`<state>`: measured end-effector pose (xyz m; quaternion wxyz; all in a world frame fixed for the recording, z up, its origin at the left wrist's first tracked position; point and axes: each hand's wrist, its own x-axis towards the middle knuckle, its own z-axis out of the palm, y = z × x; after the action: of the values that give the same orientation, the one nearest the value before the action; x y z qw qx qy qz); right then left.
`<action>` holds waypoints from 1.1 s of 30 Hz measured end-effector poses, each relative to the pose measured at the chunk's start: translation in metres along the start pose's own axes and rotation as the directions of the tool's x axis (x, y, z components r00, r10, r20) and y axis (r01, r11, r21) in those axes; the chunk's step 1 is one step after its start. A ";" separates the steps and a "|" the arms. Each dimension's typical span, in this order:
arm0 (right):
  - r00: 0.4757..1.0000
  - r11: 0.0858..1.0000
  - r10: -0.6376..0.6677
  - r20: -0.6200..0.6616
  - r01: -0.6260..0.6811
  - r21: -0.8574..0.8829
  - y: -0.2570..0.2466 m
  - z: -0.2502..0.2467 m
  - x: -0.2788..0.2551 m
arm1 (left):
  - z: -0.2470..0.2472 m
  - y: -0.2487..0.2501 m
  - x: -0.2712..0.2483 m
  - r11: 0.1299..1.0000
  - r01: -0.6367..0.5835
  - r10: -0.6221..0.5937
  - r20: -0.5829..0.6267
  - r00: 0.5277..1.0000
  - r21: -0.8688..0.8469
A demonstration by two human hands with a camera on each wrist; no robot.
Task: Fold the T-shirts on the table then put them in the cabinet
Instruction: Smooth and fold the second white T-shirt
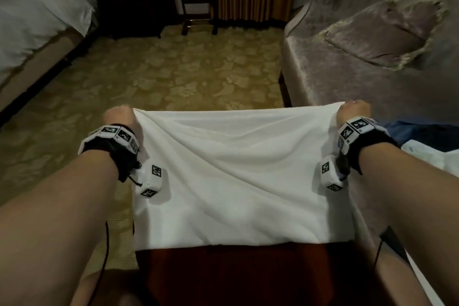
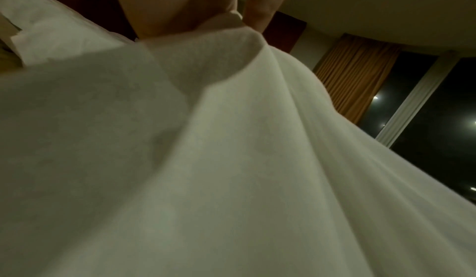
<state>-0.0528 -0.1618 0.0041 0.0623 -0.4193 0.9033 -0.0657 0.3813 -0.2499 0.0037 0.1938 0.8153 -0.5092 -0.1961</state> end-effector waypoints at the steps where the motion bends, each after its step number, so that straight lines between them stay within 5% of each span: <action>1: 1.000 0.999 -0.016 0.007 0.016 -0.037 -0.002 0.007 0.007 | 0.003 0.002 0.007 1.000 -0.005 0.005 0.006 1.000 0.014; 5: 0.991 0.989 0.007 0.130 0.012 -0.147 0.012 0.059 0.038 | 0.023 -0.003 0.016 0.997 -0.040 0.037 0.049 0.998 0.059; 8: 0.987 0.970 0.098 0.124 -0.122 0.208 0.015 0.063 0.036 | 0.037 -0.014 0.016 0.975 0.117 -0.116 0.013 0.993 -0.190; 12: 0.973 0.756 0.228 0.032 -0.198 0.623 0.020 0.060 0.031 | 0.044 -0.025 0.016 0.915 0.109 -0.142 -0.056 0.988 -0.390; 15: 0.968 0.630 0.250 0.019 -0.177 0.756 0.020 0.061 0.033 | 0.045 -0.021 0.021 0.829 0.163 -0.199 -0.009 0.980 -0.535; 20: 0.962 0.511 0.272 0.017 -0.159 0.845 0.005 0.050 0.037 | 0.036 -0.009 0.028 0.864 0.098 -0.163 -0.091 0.982 -0.494; 24: 0.968 0.528 0.250 -0.024 -0.115 0.841 -0.005 0.049 0.052 | 0.041 0.011 0.048 0.771 0.055 -0.167 -0.118 0.979 -0.635; 26: 0.984 0.613 0.178 -0.010 -0.103 0.783 -0.011 0.053 0.058 | 0.049 0.016 0.054 0.779 0.075 -0.120 -0.031 0.992 -0.623; 29: 0.993 0.703 0.075 0.095 -0.120 0.701 -0.016 0.065 0.050 | 0.067 0.012 0.042 0.909 0.056 -0.003 0.127 0.992 -0.413; 33: 0.983 0.847 -0.057 0.177 -0.046 0.530 -0.015 0.082 0.030 | 0.084 0.003 0.004 0.989 -0.135 0.149 0.298 0.943 -0.066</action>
<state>-0.0470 -0.2005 -0.0760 0.2598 -0.3925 0.8388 -0.2737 0.3372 -0.2646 -0.0662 0.1454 0.7323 -0.5857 -0.3155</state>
